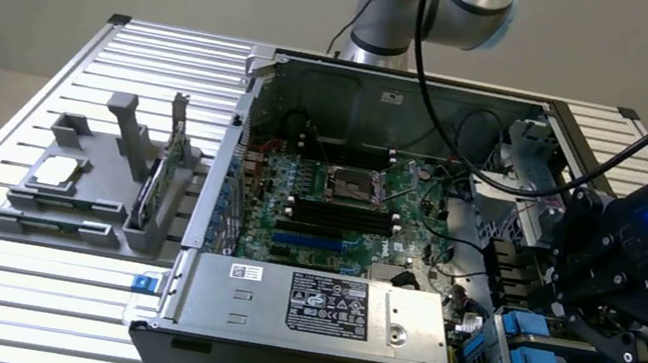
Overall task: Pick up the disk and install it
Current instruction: 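Insert the second disk wire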
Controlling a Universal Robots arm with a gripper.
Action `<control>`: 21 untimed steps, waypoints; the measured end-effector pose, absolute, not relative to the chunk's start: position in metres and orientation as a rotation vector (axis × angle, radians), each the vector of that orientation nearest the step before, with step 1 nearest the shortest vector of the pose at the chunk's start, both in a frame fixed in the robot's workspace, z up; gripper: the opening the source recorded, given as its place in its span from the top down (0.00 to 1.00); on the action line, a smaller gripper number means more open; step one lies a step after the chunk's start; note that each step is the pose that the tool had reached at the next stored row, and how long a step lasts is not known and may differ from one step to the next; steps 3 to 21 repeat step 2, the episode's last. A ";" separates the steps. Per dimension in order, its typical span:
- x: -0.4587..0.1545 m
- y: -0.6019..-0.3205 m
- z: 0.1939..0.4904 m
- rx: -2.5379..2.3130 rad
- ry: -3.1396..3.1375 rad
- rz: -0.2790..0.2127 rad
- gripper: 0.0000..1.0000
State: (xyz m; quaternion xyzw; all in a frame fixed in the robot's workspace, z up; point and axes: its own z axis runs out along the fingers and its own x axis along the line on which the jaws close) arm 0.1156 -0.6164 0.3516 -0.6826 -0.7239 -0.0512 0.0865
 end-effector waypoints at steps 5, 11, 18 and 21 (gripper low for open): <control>0.116 -0.616 0.352 -2.034 -2.157 -0.152 0.89; 0.116 -0.616 0.352 -2.034 -2.157 -0.152 0.89; 0.116 -0.616 0.352 -2.034 -2.157 -0.152 0.89; 0.116 -0.616 0.352 -2.034 -2.157 -0.152 0.89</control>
